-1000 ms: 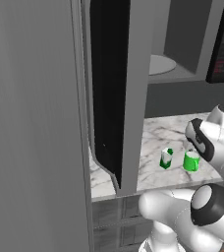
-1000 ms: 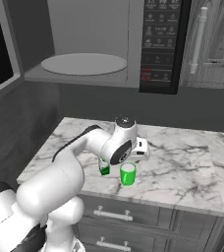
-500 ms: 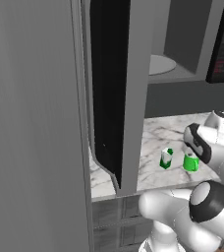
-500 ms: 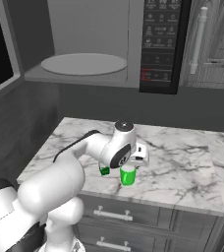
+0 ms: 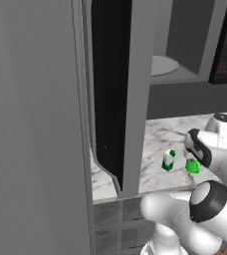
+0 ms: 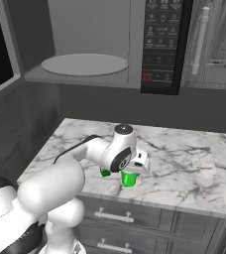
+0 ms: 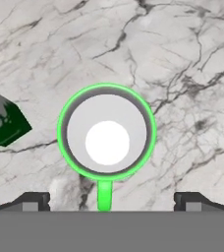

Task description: Pick the mug from the counter and place it inside the microwave. Then close the microwave.

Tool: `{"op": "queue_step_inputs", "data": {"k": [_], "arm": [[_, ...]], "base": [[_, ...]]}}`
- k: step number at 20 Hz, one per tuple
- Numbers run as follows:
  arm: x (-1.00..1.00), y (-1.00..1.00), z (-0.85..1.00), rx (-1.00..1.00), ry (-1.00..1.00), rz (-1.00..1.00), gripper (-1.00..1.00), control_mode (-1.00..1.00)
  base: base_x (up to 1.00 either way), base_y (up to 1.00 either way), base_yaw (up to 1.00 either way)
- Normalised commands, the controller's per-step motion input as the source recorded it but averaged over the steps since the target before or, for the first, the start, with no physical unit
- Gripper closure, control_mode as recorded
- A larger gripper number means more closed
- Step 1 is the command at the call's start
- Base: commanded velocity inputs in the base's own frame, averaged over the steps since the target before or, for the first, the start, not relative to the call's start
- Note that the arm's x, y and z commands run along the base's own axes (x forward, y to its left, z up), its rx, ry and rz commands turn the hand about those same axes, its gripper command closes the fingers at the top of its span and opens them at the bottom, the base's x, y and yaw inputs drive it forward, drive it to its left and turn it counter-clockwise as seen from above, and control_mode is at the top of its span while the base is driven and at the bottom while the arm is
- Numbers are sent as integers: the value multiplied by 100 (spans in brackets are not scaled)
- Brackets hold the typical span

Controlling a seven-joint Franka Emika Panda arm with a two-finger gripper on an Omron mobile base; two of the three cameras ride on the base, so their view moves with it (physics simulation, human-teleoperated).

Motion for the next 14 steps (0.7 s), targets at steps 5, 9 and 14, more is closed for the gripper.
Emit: {"op": "queue_step_inputs", "data": {"k": [5, 9, 14], "arm": [[-23, 0, 0, 0, -1, -4, -100, -100], [-15, 0, 0, 0, -3, -3, -100, -100], [-1, 2, -2, 0, -7, -3, -100, -100]], "base": [[0, 0, 0], [0, 0, 0], [0, 0, 0]]}}
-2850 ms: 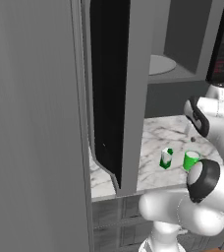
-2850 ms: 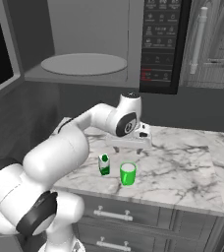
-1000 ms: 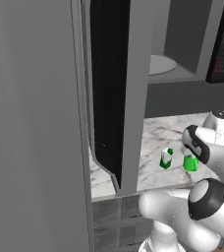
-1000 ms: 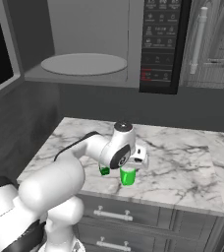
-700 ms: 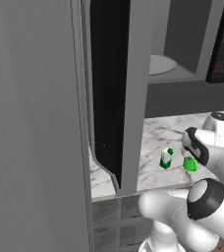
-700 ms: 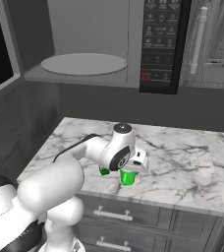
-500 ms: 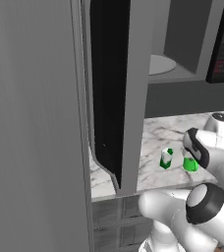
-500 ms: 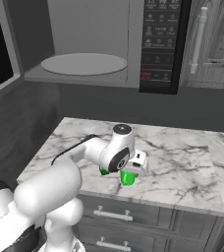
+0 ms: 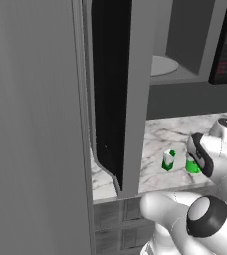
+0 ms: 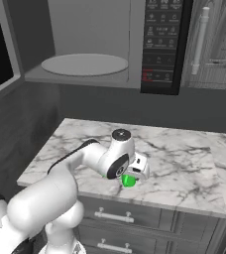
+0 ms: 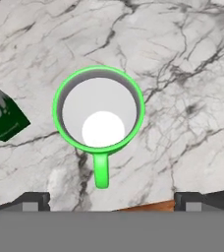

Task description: Pick the mug from the counter and place it inside the microwave. Then close the microwave.

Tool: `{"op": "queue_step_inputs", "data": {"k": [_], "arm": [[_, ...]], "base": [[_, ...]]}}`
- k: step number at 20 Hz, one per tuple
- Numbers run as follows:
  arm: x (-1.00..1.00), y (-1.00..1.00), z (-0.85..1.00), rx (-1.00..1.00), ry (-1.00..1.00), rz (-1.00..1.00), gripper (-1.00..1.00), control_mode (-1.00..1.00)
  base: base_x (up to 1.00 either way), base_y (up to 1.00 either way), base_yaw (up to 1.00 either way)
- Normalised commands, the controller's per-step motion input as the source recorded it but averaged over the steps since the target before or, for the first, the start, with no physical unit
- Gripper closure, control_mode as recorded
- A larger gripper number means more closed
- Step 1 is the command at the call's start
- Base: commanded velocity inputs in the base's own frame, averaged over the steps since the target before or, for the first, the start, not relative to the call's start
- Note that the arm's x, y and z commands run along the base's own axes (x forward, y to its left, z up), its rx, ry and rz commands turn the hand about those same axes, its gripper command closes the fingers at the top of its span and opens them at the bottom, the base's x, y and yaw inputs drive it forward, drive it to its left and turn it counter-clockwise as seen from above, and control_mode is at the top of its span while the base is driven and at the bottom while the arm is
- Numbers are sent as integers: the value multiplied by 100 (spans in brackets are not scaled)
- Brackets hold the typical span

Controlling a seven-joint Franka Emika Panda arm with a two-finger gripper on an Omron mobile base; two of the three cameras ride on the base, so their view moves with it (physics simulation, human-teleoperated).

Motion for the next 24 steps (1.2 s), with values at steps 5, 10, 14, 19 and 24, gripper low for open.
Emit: {"op": "queue_step_inputs", "data": {"k": [5, 10, 14, 19, 24], "arm": [[0, 5, -9, 0, -14, -2, -100, -100], [0, 6, -12, 0, -10, -4, -100, -100], [0, 6, -8, 0, -3, -6, -100, -100], [0, 7, -5, 0, 0, -6, -100, -100], [0, 1, -7, 0, 0, -4, -100, -100]], "base": [[0, 0, 0], [0, 0, 0], [0, 0, 0], [0, 0, 0], [0, 0, 0]]}}
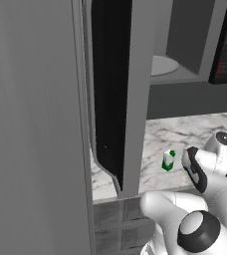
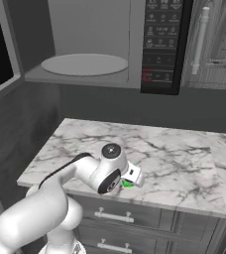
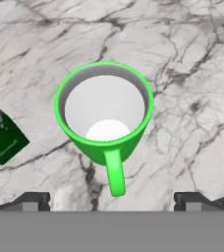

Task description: Pick the mug from the counter and place it inside the microwave. Then close the microwave.

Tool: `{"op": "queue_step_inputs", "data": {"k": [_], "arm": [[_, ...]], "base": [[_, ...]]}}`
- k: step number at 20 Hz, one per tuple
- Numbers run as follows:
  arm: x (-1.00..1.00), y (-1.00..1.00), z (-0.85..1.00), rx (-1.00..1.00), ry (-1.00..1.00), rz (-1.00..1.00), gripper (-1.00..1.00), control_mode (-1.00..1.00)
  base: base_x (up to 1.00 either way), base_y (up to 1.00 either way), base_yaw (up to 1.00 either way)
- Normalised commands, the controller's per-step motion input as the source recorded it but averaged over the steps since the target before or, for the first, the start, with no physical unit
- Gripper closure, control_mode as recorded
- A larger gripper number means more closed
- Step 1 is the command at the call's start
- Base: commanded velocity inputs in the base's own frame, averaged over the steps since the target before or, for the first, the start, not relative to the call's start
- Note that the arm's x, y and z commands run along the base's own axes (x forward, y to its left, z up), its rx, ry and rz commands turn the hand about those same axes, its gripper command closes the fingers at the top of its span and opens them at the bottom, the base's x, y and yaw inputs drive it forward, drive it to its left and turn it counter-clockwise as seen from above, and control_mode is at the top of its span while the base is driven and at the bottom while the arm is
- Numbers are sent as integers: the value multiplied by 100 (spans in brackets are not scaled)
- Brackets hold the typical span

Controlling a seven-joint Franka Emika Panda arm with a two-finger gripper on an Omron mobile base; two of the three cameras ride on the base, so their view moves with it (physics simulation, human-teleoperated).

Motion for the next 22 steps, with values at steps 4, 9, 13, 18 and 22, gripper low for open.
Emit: {"op": "queue_step_inputs", "data": {"k": [4, 9, 13, 18, 22], "arm": [[0, 0, -8, 0, -1, -1, -100, -100], [0, 0, 0, 0, 0, 2, -100, -100], [0, 0, 0, 0, 0, 9, -100, -100], [0, 0, 0, 0, 0, 13, -100, -100], [0, 0, 0, 0, 0, 12, -100, -100]], "base": [[0, 0, 0], [0, 0, 0], [0, 0, 0], [0, 0, 0], [0, 0, 0]]}}
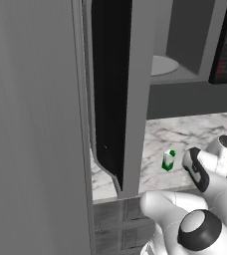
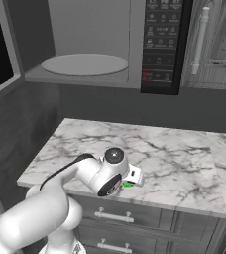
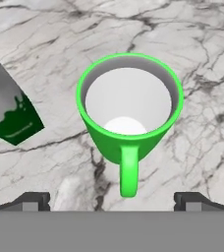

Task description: Pick the mug from the counter and place it inside the microwave. Then close the microwave.

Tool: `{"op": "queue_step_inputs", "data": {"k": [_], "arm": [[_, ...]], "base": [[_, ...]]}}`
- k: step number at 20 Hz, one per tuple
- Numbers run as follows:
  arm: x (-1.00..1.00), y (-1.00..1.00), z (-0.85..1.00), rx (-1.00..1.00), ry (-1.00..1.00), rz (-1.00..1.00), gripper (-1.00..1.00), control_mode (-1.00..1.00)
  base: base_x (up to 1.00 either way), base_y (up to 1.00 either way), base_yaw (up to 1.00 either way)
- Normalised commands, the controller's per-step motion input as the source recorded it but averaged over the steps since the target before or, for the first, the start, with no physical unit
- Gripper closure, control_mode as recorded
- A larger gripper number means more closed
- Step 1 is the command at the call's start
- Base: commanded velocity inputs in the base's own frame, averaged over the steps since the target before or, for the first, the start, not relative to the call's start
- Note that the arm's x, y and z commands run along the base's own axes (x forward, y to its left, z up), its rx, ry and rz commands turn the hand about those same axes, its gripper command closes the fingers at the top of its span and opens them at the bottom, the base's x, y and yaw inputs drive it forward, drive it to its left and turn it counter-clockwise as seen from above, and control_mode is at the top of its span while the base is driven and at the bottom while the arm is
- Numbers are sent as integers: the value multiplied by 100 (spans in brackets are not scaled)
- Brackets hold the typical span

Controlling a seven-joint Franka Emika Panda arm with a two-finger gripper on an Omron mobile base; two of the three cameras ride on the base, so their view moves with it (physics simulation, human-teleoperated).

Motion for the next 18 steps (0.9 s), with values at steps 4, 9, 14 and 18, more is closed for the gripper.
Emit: {"op": "queue_step_inputs", "data": {"k": [4, 9, 14, 18], "arm": [[2, 0, -2, 0, 0, 4, -100, -100], [5, 0, -7, 0, 0, 0, -100, -100], [4, 0, -6, 0, 0, 0, -100, -100], [6, -1, -11, 0, 0, 0, -100, -100]], "base": [[0, 0, 0], [0, 0, 0], [0, 0, 0], [0, 0, 0]]}}
